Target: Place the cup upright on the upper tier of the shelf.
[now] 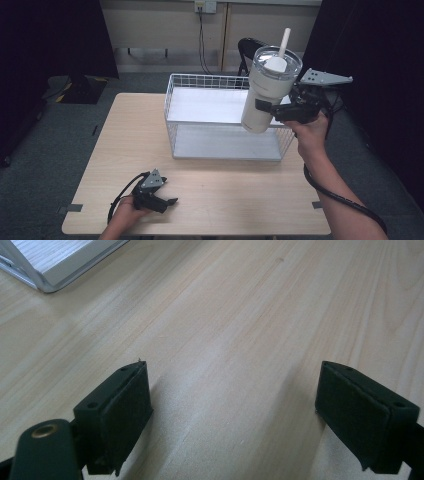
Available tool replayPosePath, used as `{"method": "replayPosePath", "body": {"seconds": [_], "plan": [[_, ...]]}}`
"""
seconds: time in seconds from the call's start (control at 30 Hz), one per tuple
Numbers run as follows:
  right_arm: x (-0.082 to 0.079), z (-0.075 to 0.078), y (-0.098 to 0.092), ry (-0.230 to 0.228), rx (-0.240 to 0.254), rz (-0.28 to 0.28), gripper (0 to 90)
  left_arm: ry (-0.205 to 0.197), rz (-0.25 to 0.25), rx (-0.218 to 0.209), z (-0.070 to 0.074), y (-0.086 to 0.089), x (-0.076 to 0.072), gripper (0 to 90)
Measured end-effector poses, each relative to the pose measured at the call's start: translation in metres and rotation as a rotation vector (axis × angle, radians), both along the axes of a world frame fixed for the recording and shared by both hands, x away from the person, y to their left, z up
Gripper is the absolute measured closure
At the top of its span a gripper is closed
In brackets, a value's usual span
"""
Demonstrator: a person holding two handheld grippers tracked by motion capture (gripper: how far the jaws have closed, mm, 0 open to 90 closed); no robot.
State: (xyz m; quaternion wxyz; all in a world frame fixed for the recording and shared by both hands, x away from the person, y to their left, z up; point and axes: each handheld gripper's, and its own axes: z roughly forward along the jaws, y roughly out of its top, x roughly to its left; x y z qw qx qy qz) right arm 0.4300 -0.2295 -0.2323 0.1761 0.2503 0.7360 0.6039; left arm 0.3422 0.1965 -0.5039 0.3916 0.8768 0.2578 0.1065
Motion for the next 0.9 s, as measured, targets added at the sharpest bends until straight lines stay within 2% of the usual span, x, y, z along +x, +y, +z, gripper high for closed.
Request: {"method": "replayPosePath", "body": {"seconds": [0.33,0.5,0.9], "plan": [[0.013,0.002,0.002,-0.004,0.002,-0.023,10.2,-0.001,0.000,-0.002,0.000,0.000,0.000,14.0],[0.020,0.002,0.005,-0.008,-0.014,-0.041,10.2,0.000,0.000,0.000,0.000,0.000,0.000,14.0],[0.029,0.002,0.005,-0.007,-0.002,-0.068,10.2,0.000,0.000,0.000,0.000,0.000,0.000,14.0]]}}
